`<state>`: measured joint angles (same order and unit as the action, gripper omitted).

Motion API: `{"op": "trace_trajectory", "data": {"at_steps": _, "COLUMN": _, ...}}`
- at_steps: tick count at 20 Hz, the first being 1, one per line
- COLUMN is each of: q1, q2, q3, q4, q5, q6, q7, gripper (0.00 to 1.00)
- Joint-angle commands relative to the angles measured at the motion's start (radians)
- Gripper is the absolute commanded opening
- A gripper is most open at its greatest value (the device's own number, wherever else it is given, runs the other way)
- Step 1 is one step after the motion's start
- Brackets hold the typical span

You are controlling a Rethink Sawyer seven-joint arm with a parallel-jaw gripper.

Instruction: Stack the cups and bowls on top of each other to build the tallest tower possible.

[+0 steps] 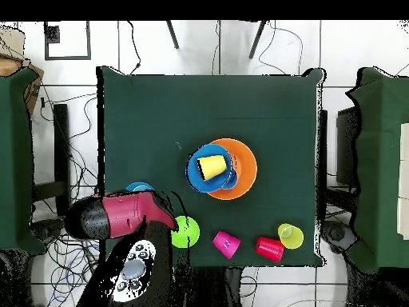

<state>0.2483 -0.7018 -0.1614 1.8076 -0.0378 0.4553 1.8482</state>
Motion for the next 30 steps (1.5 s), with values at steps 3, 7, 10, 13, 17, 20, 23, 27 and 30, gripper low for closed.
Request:
{"op": "trace_trajectory", "data": {"at_steps": 3, "q1": -0.001, "q2": 0.045, "q3": 0.035, "q4": -0.074, "q5": 0.006, "q6": -0.034, "q7": 0.150, "gripper": 1.00}}
{"op": "trace_trajectory", "data": {"at_steps": 7, "q1": -0.001, "q2": 0.058, "q3": 0.027, "q4": -0.084, "q5": 0.003, "q6": -0.040, "q7": 0.151, "gripper": 1.00}}
{"op": "trace_trajectory", "data": {"at_steps": 10, "q1": -0.003, "q2": 0.055, "q3": 0.019, "q4": -0.081, "q5": 0.002, "q6": -0.030, "q7": 0.149, "gripper": 1.00}}
{"op": "trace_trajectory", "data": {"at_steps": 13, "q1": 0.002, "q2": 0.050, "q3": 0.014, "q4": -0.079, "q5": 0.004, "q6": -0.022, "q7": 0.151, "gripper": 1.00}}
{"op": "trace_trajectory", "data": {"at_steps": 17, "q1": 0.000, "q2": 0.039, "q3": 0.012, "q4": -0.065, "q5": 0.002, "q6": -0.020, "q7": 0.146, "gripper": 1.00}}
{"op": "trace_trajectory", "data": {"at_steps": 20, "q1": -0.002, "q2": 0.034, "q3": 0.010, "q4": -0.048, "q5": -0.004, "q6": -0.030, "q7": 0.142, "gripper": 1.00}}
{"op": "trace_trajectory", "data": {"at_steps": 23, "q1": 0.000, "q2": 0.023, "q3": 0.004, "q4": -0.032, "q5": -0.009, "q6": -0.038, "q7": 0.142, "gripper": 1.00}}
{"op": "trace_trajectory", "data": {"at_steps": 27, "q1": -0.003, "q2": 0.011, "q3": 0.004, "q4": -0.036, "q5": -0.006, "q6": -0.015, "q7": 0.135, "gripper": 1.00}}
{"op": "trace_trajectory", "data": {"at_steps": 30, "q1": -0.020, "q2": 0.010, "q3": 0.030, "q4": -0.017, "q5": 0.006, "q6": -0.070, "q7": 0.140, "gripper": 1.00}}
